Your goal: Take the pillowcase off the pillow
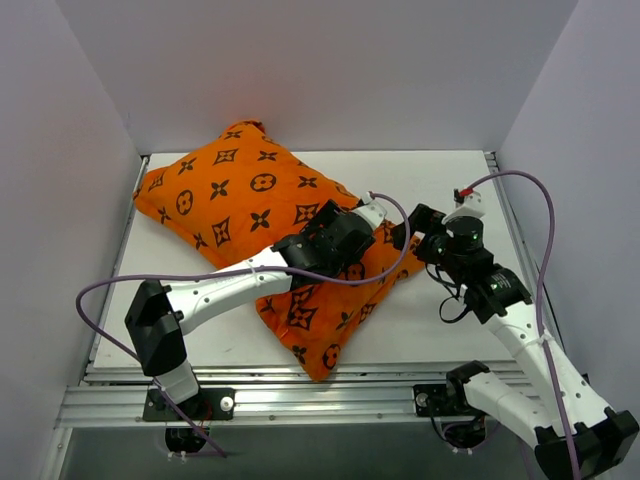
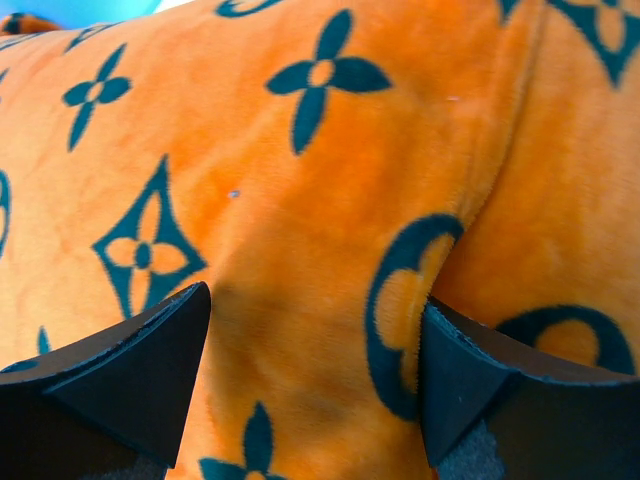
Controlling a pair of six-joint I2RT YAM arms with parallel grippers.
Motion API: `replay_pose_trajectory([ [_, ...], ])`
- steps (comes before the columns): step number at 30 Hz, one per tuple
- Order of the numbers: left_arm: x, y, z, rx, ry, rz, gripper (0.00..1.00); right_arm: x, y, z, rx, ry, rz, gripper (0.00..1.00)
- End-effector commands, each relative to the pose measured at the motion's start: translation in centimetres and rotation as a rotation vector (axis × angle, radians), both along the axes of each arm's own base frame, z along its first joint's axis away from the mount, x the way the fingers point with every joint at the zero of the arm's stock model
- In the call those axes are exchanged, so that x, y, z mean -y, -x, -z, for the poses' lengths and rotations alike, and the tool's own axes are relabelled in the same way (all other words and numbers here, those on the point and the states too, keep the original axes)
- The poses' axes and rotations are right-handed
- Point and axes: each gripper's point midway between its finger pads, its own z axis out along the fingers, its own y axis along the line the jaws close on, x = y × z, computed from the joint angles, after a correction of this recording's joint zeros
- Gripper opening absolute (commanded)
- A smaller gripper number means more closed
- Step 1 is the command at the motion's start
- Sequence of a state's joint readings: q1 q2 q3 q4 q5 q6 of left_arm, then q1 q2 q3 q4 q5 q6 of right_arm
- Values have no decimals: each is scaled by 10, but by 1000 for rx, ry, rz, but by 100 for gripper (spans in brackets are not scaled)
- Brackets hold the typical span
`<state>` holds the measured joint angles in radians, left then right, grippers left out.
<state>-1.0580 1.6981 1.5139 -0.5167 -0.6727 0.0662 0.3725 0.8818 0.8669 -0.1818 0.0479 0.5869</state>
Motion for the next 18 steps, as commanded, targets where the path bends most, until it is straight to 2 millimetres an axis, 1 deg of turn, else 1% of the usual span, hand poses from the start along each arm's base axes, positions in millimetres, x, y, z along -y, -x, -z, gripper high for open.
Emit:
replay_pose_trajectory([
  [1, -23, -25, -47, 130, 34, -123, 84, -7, -5, 5, -6, -24, -24, 90],
  [2, -27, -27, -48, 139, 28, -143, 84, -7, -5, 10, -14, -19, -24, 90],
  [3, -29, -29, -49, 144, 29, -154, 84, -10, -5, 11, -16, -25, -35, 90],
  [7, -49, -40, -57, 176, 40, -245, 84, -23, -6, 20, -36, -57, -87, 89],
  [9, -53, -42, -63, 191, 58, -264, 84, -27, -5, 26, -51, -75, -98, 89],
  [12, -58, -46, -68, 203, 83, -288, 84, -29, -7, 28, -47, -85, -96, 89],
  [15, -65, -51, -67, 199, 95, -316, 83, -33, -11, 30, -49, -102, -95, 89],
  [16, -66, -52, -65, 188, 110, -320, 82, -37, -12, 27, -43, -107, -99, 89],
  [17, -67, -53, -64, 182, 113, -322, 81, -40, -13, 29, -50, -104, -101, 89],
  [18, -72, -56, -63, 175, 106, -331, 79, -43, -14, 28, -49, -101, -101, 89],
])
